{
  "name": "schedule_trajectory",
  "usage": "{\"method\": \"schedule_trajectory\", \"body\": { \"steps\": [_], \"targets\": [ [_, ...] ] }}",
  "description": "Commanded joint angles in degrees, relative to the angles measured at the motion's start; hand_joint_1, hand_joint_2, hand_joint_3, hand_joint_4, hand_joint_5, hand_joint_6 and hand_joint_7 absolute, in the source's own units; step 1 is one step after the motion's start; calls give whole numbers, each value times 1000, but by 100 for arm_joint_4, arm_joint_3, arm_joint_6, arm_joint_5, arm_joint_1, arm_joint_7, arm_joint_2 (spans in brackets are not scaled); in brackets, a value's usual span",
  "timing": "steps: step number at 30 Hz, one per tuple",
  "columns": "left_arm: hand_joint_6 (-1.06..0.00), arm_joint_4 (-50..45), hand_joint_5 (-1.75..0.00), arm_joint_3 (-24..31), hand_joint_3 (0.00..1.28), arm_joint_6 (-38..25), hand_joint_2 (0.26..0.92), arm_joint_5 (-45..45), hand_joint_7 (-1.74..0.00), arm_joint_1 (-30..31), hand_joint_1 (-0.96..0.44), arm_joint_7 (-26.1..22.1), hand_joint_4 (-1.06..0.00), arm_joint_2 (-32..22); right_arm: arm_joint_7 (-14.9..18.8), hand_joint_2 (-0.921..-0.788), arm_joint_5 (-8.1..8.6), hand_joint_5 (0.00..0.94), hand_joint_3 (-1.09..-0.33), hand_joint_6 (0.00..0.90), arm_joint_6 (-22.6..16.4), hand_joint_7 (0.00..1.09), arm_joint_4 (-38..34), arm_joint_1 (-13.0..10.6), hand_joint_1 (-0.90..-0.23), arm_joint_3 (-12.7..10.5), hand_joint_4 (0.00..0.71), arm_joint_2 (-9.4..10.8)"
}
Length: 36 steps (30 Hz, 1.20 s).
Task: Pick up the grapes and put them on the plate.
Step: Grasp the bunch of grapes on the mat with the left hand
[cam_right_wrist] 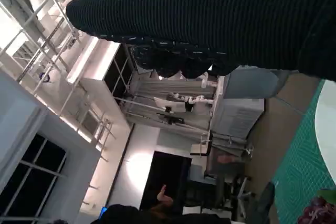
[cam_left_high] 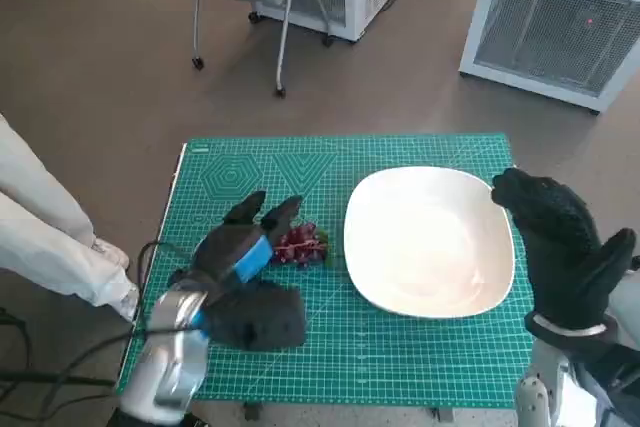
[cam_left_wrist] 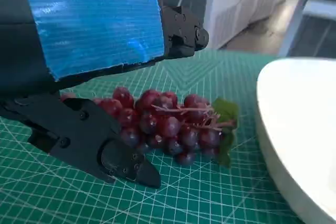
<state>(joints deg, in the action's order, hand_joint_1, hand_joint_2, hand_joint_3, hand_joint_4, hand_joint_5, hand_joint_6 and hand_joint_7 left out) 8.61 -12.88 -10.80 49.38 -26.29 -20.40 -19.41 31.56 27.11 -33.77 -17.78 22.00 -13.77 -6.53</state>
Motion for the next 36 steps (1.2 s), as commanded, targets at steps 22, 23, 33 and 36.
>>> {"method": "schedule_trajectory", "body": {
  "steps": [22, 23, 33, 36],
  "targets": [
    [-194, 3084, -2, -908, 7, -316, 745, -443, -1, -1890, -347, 298, -16, 370, -23, -921, -5, 332, -582, 223, 48, 818, 49, -172, -397, -20, 500, 8],
    [-193, 3142, -2, -922, 7, -312, 746, -466, -1, -1916, -345, 304, -16, 379, -23, -921, 0, 332, -582, 223, 54, 818, 54, -175, -397, -21, 500, 7],
    [-191, 3546, -1, -1111, 8, -358, 761, -592, -1, -2091, -336, 368, -16, 439, -52, -921, -24, 334, -580, 225, 57, 816, 64, -191, -398, -35, 500, 1],
    [-193, 3631, -1, -1154, 8, -362, 764, -615, -2, -2139, -336, 389, -17, 446, -66, -921, -41, 334, -580, 225, 47, 816, 53, -187, -398, -42, 500, -3]
  ]
}}
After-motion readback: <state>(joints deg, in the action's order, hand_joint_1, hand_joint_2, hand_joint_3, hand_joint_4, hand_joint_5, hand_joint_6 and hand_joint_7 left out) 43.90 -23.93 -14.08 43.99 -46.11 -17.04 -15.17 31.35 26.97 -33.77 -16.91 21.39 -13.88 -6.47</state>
